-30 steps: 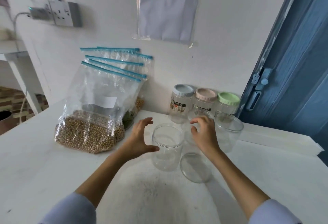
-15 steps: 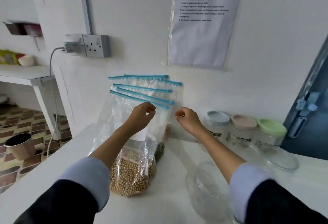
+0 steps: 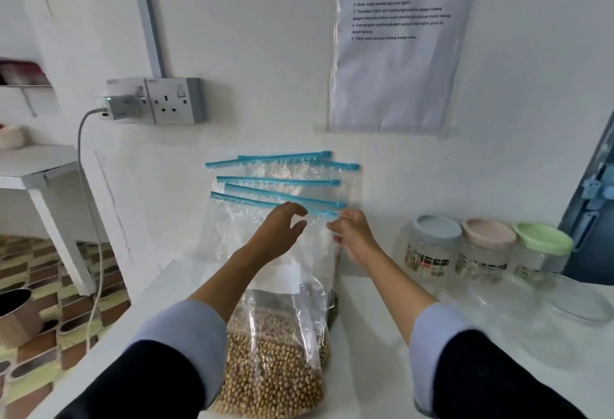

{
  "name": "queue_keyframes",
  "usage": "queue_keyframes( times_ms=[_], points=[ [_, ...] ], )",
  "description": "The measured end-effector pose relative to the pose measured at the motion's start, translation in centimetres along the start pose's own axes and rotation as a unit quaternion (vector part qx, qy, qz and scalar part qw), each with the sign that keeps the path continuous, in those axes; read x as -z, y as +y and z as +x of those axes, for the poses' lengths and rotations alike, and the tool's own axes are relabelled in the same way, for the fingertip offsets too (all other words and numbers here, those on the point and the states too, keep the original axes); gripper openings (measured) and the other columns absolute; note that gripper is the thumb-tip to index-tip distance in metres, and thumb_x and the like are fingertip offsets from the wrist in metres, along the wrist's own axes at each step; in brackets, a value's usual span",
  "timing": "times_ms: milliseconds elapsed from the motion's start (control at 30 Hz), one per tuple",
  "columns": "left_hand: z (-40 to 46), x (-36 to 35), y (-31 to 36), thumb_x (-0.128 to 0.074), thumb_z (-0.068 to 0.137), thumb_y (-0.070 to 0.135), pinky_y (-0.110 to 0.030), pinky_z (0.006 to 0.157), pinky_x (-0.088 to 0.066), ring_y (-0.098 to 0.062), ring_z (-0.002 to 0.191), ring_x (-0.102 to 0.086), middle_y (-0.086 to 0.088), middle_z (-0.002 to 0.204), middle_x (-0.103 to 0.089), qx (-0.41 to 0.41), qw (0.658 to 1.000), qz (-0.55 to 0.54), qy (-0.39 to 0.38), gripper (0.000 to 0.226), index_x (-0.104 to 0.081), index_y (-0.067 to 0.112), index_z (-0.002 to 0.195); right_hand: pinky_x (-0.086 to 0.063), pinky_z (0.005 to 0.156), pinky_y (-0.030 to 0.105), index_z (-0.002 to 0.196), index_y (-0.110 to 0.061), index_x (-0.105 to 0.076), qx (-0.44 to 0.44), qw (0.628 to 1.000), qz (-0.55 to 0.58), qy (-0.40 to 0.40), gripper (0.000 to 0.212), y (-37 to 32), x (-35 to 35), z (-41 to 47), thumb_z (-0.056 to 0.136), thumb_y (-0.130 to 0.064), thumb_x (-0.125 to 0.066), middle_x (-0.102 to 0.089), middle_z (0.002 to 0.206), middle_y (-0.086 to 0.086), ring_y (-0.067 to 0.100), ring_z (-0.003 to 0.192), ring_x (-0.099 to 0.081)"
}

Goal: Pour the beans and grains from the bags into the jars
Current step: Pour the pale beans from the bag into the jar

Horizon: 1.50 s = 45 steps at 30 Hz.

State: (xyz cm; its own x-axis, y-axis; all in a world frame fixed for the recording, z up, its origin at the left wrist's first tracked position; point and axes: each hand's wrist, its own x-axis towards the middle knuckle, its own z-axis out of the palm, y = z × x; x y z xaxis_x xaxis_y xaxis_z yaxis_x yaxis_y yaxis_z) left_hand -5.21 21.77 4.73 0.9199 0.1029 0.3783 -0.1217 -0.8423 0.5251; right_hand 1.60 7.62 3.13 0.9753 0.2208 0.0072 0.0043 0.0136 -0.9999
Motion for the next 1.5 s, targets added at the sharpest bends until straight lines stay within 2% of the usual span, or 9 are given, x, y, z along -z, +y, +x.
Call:
queue_keyframes(
  times_ms=[133,300,433,667,800,1000,1267,1433,1500],
  points=[
    [1.9,0.6,1.2,-0.051,0.097,0.016,-0.029,0.105,-0.035,-0.023,0.122,-0.048,-0.007,0.134,-0.053,-0.024,1.0,0.016,0.012,0.031,-0.053,0.01,0.127,-0.041,0.056,0.02,0.114,-0.007,-0.055,-0.011,0.998,0.062,0.027,0.024,-0.7,-0.6,-0.1,0.091,-0.004,-0.058,-0.061,0.086,0.005,0.012,0.066,-0.053],
    [3.8,1.8,3.7,-0.045,0.1,0.017,-0.04,0.111,-0.032,-0.024,0.118,-0.053,-0.006,0.13,-0.058,-0.064,0.998,0.013,0.007,0.03,-0.058,0.011,0.126,-0.041,0.051,0.012,0.075,-0.011,-0.061,0.131,0.99,-0.041,0.042,0.021,-2.9,-1.3,-1.5,0.095,-0.01,-0.055,-0.061,0.065,0.0,0.007,0.052,-0.05],
    [3.7,2.6,5.3,-0.053,0.092,0.007,-0.033,0.082,-0.049,-0.025,0.089,-0.063,-0.011,0.097,-0.068,-0.079,0.995,-0.041,0.037,0.018,-0.07,0.002,0.098,-0.041,0.05,0.019,0.07,-0.009,-0.056,0.172,0.984,-0.053,0.019,0.025,-4.2,-1.5,-2.7,0.093,0.0,-0.053,-0.055,0.058,0.003,0.004,0.041,-0.046],
    [2.4,5.0,5.0,-0.069,0.085,0.013,-0.01,0.061,-0.039,-0.008,0.067,-0.053,-0.001,0.076,-0.062,-0.099,0.992,-0.072,0.037,0.01,-0.069,0.004,0.084,-0.046,0.062,0.019,0.069,-0.01,-0.054,0.17,0.985,-0.006,-0.018,0.026,-5.1,-0.3,-4.8,0.092,0.003,-0.054,-0.055,0.065,0.007,0.013,0.059,-0.05],
    [1.7,6.5,2.2,-0.071,0.083,0.012,-0.004,0.058,-0.037,-0.013,0.072,-0.053,-0.005,0.079,-0.063,-0.066,0.995,-0.037,0.057,0.012,-0.068,0.001,0.086,-0.048,0.061,0.016,0.07,-0.008,-0.052,0.149,0.988,0.034,-0.014,0.026,-5.2,1.1,-5.1,0.091,0.008,-0.052,-0.056,0.068,0.006,0.012,0.059,-0.051],
    [0.3,10.1,-4.2,-0.071,0.084,0.015,-0.034,0.078,-0.047,-0.026,0.083,-0.059,-0.014,0.09,-0.068,0.017,0.993,0.058,0.102,0.014,-0.069,0.002,0.089,-0.047,0.07,0.024,0.068,-0.011,-0.053,0.124,0.992,0.035,-0.006,0.028,-4.6,2.8,-5.2,0.092,0.004,-0.053,-0.057,0.069,0.005,0.013,0.063,-0.054],
    [-1.4,13.2,-7.1,-0.055,0.095,0.015,-0.038,0.076,-0.043,-0.029,0.093,-0.054,-0.012,0.098,-0.064,0.049,0.952,0.271,0.131,0.017,-0.068,0.007,0.103,-0.043,0.059,0.019,0.069,-0.011,-0.052,0.125,0.991,0.048,0.002,0.028,-4.9,1.6,-6.0,0.092,0.005,-0.051,-0.056,0.07,0.007,0.014,0.06,-0.049],
    [-1.3,12.9,-5.5,-0.064,0.09,0.021,-0.048,0.088,-0.049,-0.033,0.108,-0.05,-0.018,0.119,-0.051,0.138,0.955,0.195,0.178,0.039,-0.048,0.0,0.119,-0.051,0.068,0.03,0.072,-0.011,-0.054,0.113,0.984,0.127,-0.043,0.025,-5.9,0.9,-7.0,0.092,0.003,-0.048,-0.068,0.07,0.005,0.018,0.067,-0.064],
    [-2.1,12.8,-3.5,-0.049,0.097,0.036,-0.042,0.076,-0.054,-0.033,0.094,-0.057,-0.019,0.11,-0.055,0.224,0.954,0.074,0.184,0.042,-0.047,-0.002,0.115,-0.054,0.062,0.03,0.078,-0.009,-0.054,0.083,0.974,0.187,-0.095,0.021,-6.3,0.4,-7.8,0.093,0.001,-0.044,-0.072,0.079,0.011,0.025,0.069,-0.069]
  ],
)
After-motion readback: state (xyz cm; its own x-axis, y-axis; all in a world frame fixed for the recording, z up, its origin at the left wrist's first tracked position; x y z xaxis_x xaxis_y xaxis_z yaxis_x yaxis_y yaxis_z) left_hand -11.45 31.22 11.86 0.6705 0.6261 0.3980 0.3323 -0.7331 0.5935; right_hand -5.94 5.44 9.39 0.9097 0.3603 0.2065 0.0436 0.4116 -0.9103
